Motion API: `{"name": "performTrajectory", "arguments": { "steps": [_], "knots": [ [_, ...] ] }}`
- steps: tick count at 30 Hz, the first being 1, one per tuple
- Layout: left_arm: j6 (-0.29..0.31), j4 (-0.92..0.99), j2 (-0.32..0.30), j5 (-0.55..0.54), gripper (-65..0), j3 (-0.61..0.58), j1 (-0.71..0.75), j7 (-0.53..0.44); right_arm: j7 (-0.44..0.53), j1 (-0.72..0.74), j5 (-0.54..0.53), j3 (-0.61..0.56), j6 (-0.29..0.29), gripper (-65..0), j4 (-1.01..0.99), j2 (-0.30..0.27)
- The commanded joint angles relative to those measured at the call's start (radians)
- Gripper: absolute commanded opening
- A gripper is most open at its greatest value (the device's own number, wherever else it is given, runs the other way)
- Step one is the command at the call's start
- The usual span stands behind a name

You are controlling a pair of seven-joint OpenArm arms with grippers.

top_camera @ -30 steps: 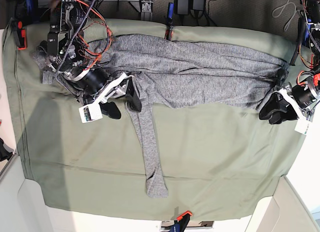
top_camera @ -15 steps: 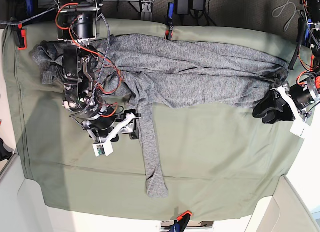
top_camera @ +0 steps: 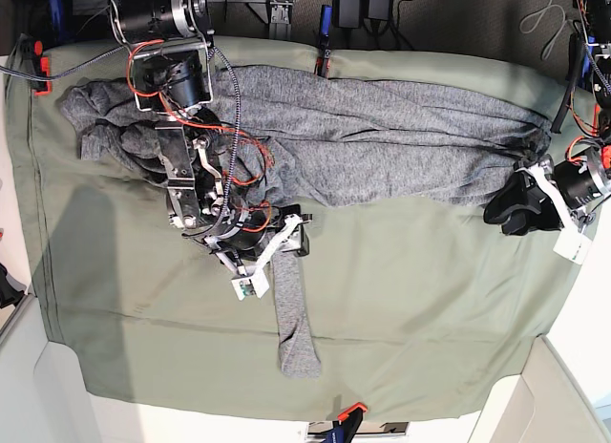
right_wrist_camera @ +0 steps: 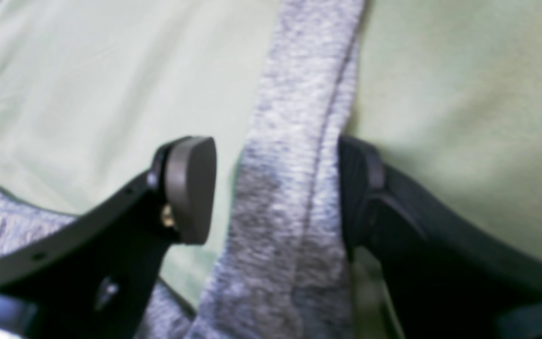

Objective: Fold the T-shirt properly

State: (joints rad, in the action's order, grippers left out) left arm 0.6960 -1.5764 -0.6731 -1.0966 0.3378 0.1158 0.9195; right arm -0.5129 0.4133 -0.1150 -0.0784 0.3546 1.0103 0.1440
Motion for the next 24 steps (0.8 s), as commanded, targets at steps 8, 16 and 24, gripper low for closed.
{"name": "performTrajectory", "arguments": {
  "steps": [8, 16, 24],
  "knots": [
    [0.002, -0.015, -0.023, -0.021, -31.5, 0.01, -0.015, -0.022, -0.002, 0.024, -0.035, -0.068, 0.027, -65.0, 0.011, 0.008],
    [0.002, -0.014, -0.023, 0.03, -31.5, 0.01, -0.016, -0.056, -0.087, 0.021, -0.268, -0.142, 0.208, -65.0, 0.063, 0.008],
    [0.002, -0.014, -0.023, 0.031, -31.5, 0.01, -0.016, -0.055, -0.176, -0.086, -0.336, -0.375, 0.209, -65.0, 0.29, 0.006]
  ]
}}
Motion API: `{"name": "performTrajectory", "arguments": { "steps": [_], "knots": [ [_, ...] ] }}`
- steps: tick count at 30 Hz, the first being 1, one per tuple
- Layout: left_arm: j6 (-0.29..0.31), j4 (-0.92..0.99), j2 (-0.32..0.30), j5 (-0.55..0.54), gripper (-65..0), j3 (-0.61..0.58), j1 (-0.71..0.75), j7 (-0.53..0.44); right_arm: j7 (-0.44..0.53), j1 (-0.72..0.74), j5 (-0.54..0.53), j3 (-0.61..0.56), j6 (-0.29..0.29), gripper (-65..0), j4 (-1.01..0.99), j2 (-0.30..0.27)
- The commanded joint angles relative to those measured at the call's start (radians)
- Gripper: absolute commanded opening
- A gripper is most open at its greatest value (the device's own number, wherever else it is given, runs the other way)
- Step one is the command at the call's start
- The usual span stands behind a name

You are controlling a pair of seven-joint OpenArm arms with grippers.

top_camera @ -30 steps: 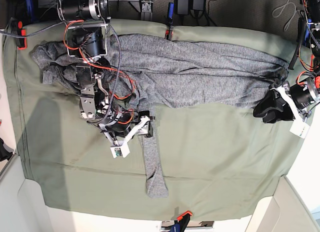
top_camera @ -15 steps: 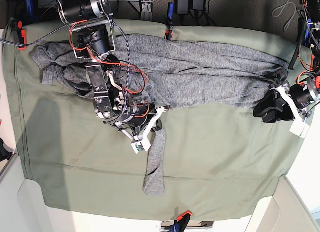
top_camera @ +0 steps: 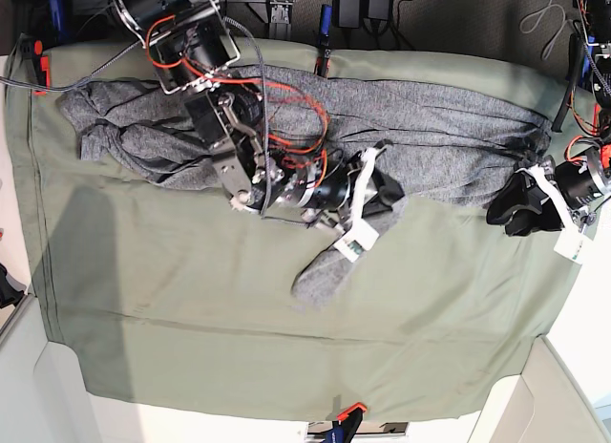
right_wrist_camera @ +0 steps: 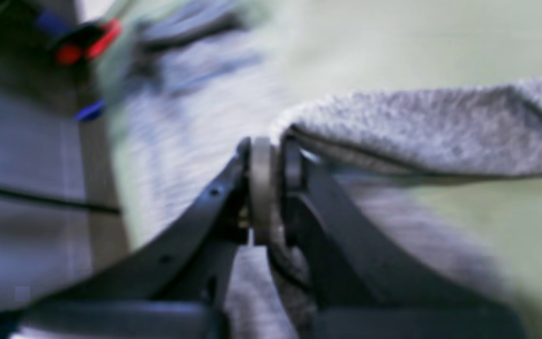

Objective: Fold the T-shirt properly

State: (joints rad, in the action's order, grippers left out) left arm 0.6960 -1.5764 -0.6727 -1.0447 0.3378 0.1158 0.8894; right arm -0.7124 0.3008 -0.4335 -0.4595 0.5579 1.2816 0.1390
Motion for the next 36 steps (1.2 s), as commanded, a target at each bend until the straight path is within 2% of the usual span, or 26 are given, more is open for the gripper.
{"name": "performTrajectory", "arguments": {
  "steps": [1, 3, 6, 7, 8, 11, 14, 18, 23, 27, 31, 36],
  "knots": [
    [0.002, -0.014, -0.023, -0.021, -31.5, 0.009, -0.016, -0.026, 0.023, 0.011, -0.015, -0.003, 0.0, -65.0, 0.043, 0.011],
    [0.002, -0.014, -0.023, -0.021, -31.5, 0.008, -0.015, -0.025, 0.025, -0.014, 0.009, -0.005, -0.005, -65.0, 0.077, 0.011],
    [0.002, -0.014, -0.023, -0.02, -31.5, -0.014, -0.016, -0.026, 0.024, -0.032, 0.045, 0.01, -0.016, -37.4, 0.098, 0.011],
    [0.002, -0.014, -0.023, -0.019, -31.5, -0.031, -0.016, -0.027, 0.023, -0.032, 0.045, 0.018, -0.016, -30.9, 0.099, 0.011],
    [0.002, -0.014, -0.023, -0.006, -31.5, -0.051, -0.016, -0.037, 0.024, -0.032, 0.044, 0.027, -0.016, -27.4, 0.102, 0.011],
    [0.002, -0.014, -0.023, 0.118, -31.5, -0.145, -0.021, -0.142, 0.023, -0.032, 0.045, 0.074, -0.016, -27.0, 0.13, 0.011],
    [0.002, -0.014, -0.022, 0.277, -31.5, -0.259, -0.067, -0.268, 0.021, -0.032, 0.045, 0.173, -0.016, -27.0, 0.18, 0.011],
    [0.002, 0.014, 0.022, 0.403, -31.5, -0.392, -0.188, -0.286, -0.017, -0.032, 0.053, 0.358, -0.016, -27.0, 0.251, 0.011],
    [0.002, 0.163, 0.125, 0.432, -31.4, -0.493, -0.321, -0.288, -0.07, -0.032, 0.05, 0.59, -0.016, -27.0, 0.288, -0.006],
    [0.002, 0.301, 0.233, 0.496, -31.4, -0.515, -0.42, -0.288, -0.074, -0.043, 0.023, 0.727, -0.016, -27.0, 0.287, -0.082],
    [0.002, 0.417, 0.298, 0.515, -31.4, -0.515, -0.471, -0.293, -0.073, -0.098, -0.019, 0.802, -0.016, -27.0, 0.287, -0.159],
    [0.002, 0.471, 0.324, 0.543, -31.4, -0.515, -0.473, -0.336, -0.061, -0.168, -0.042, 0.832, -0.016, -27.0, 0.287, -0.202]
  ]
}}
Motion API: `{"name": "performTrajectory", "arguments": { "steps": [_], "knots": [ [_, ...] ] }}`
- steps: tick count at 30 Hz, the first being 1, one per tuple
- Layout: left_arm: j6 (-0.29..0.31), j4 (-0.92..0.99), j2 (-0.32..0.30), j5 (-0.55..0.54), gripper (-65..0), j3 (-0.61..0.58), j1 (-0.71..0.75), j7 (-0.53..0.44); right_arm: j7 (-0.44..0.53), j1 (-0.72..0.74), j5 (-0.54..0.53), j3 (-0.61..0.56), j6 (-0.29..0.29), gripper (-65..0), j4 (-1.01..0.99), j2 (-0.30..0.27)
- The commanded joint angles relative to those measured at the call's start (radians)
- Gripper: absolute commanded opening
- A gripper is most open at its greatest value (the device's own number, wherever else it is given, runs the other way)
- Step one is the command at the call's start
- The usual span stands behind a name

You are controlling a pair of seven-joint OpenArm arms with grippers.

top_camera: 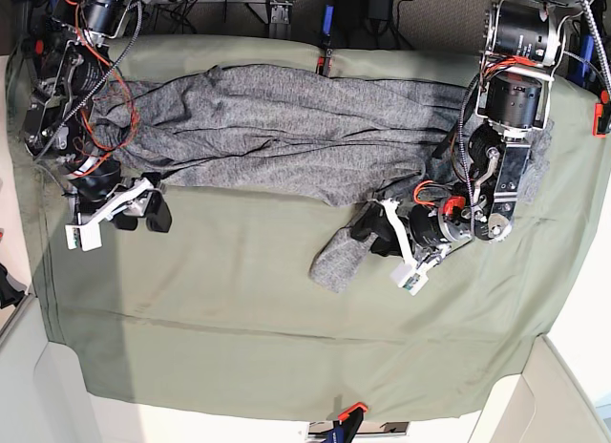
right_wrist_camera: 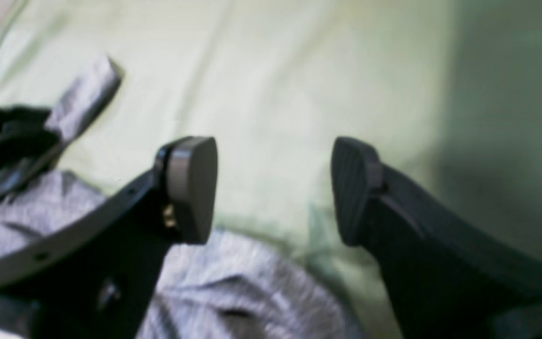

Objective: Fold the T-shirt properly

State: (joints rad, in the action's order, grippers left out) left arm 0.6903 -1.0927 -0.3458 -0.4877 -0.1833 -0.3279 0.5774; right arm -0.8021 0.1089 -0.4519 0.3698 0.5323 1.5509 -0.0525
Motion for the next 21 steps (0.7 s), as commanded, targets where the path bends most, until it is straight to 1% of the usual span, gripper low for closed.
{"name": "performTrajectory", "arguments": {
  "steps": [1, 4, 5, 6, 10, 14, 16, 18, 21],
  "knots": [
    [0.008, -0.011, 0.003, -0.003, -31.4, 0.006, -0.03, -0.028, 0.031, 0.014, -0.024, 0.002, 0.01, -27.0, 0.018, -0.018],
    [0.008, -0.011, 0.029, 0.016, -31.7, 0.006, -0.03, -0.028, 0.051, -0.006, -0.029, 0.002, 0.01, -27.0, 0.018, -0.031],
    [0.008, -0.011, 0.034, 0.018, -33.8, 0.006, -0.03, -0.028, 0.051, -0.007, -0.027, 0.002, 0.01, -27.0, 0.018, -0.031],
    [0.008, -0.011, 0.039, 0.018, -38.5, 0.006, -0.03, -0.029, 0.05, -0.007, -0.028, 0.002, 0.01, -27.0, 0.018, -0.03],
    [0.008, -0.011, 0.046, 0.018, -65.0, 0.006, -0.031, -0.044, 0.051, -0.006, -0.07, 0.002, 0.01, -27.0, 0.018, -0.03],
    [0.008, -0.028, 0.016, 0.029, -65.0, 0.009, -0.053, -0.111, 0.05, -0.002, -0.068, 0.002, 0.01, -27.0, 0.018, -0.031],
    [0.008, -0.077, -0.013, 0.029, -65.0, 0.016, -0.057, -0.108, 0.05, -0.005, -0.064, 0.002, 0.01, -27.0, 0.018, -0.031],
    [0.008, -0.153, -0.058, 0.018, -65.0, 0.019, -0.044, -0.08, 0.05, -0.008, -0.06, 0.002, 0.01, -27.0, 0.018, -0.031],
    [0.008, -0.281, -0.145, -0.069, -65.0, 0.019, 0.0, -0.007, 0.051, -0.013, -0.061, 0.002, 0.01, -27.0, 0.018, -0.03]
  ]
}}
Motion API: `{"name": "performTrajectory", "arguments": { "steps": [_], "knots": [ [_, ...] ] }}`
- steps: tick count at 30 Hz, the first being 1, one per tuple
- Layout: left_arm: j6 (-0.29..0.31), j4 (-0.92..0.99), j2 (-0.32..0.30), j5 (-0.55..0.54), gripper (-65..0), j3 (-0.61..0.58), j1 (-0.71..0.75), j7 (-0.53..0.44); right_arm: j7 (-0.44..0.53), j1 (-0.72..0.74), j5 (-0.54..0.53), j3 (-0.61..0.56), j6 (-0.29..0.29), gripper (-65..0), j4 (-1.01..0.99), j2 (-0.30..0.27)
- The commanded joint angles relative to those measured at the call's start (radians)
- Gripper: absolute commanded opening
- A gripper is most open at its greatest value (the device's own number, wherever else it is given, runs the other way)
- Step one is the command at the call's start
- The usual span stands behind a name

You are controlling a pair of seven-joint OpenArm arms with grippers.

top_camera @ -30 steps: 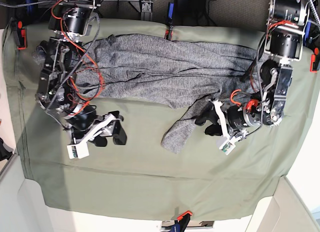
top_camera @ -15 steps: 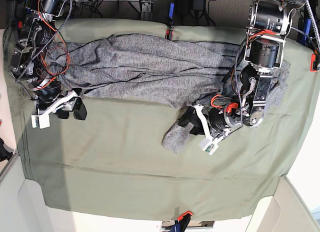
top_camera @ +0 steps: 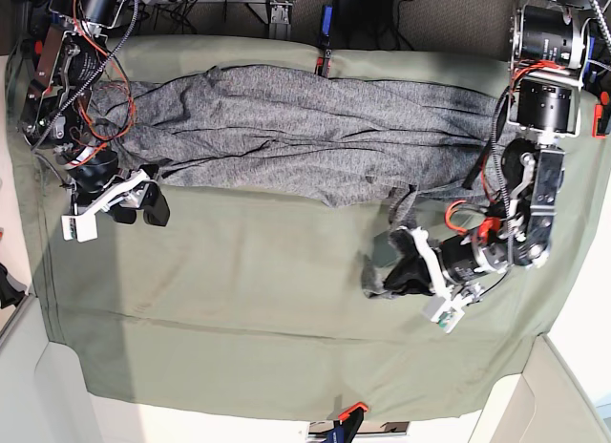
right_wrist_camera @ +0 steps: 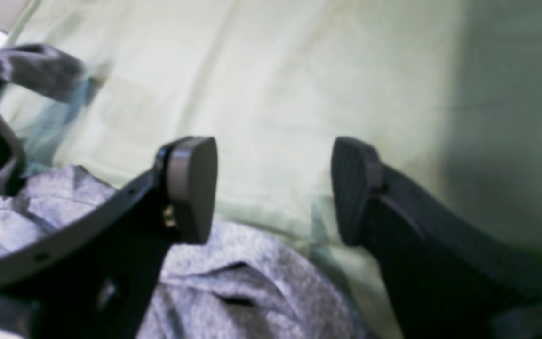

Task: Fold the T-shirt properly
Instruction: 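Fold the held fabric onto the shirt body with the left gripper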

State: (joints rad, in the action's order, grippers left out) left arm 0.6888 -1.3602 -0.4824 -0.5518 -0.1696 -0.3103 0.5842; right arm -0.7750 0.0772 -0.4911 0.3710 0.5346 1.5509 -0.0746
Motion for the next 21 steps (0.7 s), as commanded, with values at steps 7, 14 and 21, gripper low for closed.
{"name": "performTrajectory", "arguments": {
  "steps": [7, 14, 21],
  "knots": [
    [0.009, -0.239, -0.128, -0.053, -65.0, 0.132, 0.196, 0.111, 0.035, 0.019, -0.021, 0.001, 0.008, -27.0, 0.018, -0.008],
    [0.009, -0.359, -0.13, -0.148, -65.0, 0.435, 0.457, 0.135, 0.041, 0.019, -0.021, 0.001, 0.008, -27.0, 0.018, -0.009],
    [0.009, -0.359, -0.13, -0.148, -65.0, 0.531, 0.583, 0.137, 0.043, 0.019, -0.022, 0.001, 0.008, -27.0, 0.018, -0.008]
  ]
}}
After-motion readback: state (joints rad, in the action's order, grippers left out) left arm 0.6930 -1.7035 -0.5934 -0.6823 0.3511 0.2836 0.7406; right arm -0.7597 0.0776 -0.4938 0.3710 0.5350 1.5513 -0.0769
